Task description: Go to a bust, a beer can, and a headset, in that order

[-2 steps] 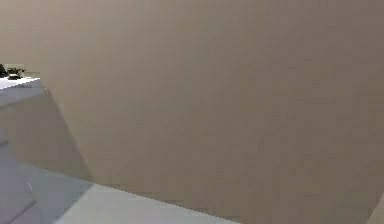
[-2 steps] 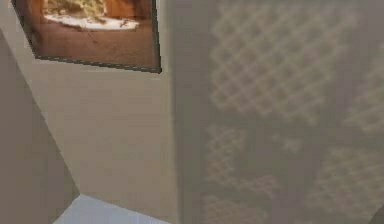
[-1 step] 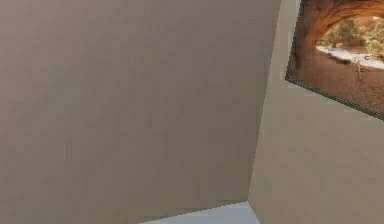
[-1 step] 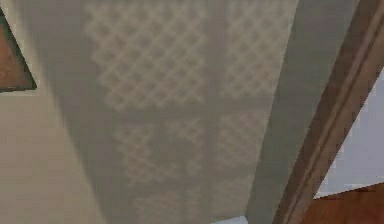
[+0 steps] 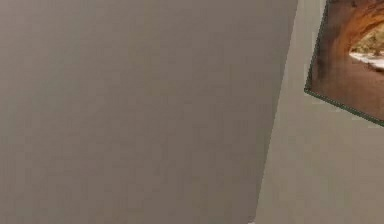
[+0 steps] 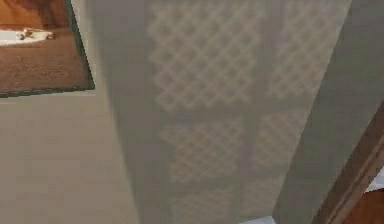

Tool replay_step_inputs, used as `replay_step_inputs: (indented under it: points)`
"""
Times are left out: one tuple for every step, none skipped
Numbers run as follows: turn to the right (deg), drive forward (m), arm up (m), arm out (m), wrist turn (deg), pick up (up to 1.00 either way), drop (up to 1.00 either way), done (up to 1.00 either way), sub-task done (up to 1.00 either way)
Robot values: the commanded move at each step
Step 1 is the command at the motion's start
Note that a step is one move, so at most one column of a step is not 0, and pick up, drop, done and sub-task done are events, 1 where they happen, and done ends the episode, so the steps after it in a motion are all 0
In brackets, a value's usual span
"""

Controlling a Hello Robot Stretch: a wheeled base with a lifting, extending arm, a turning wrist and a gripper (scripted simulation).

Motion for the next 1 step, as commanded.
replay_step_inputs:
  points:
    - [-39.0, 0.00, 0.00, 0.00, 0.0, 0.00, 0.00, 0.00, 0.00]
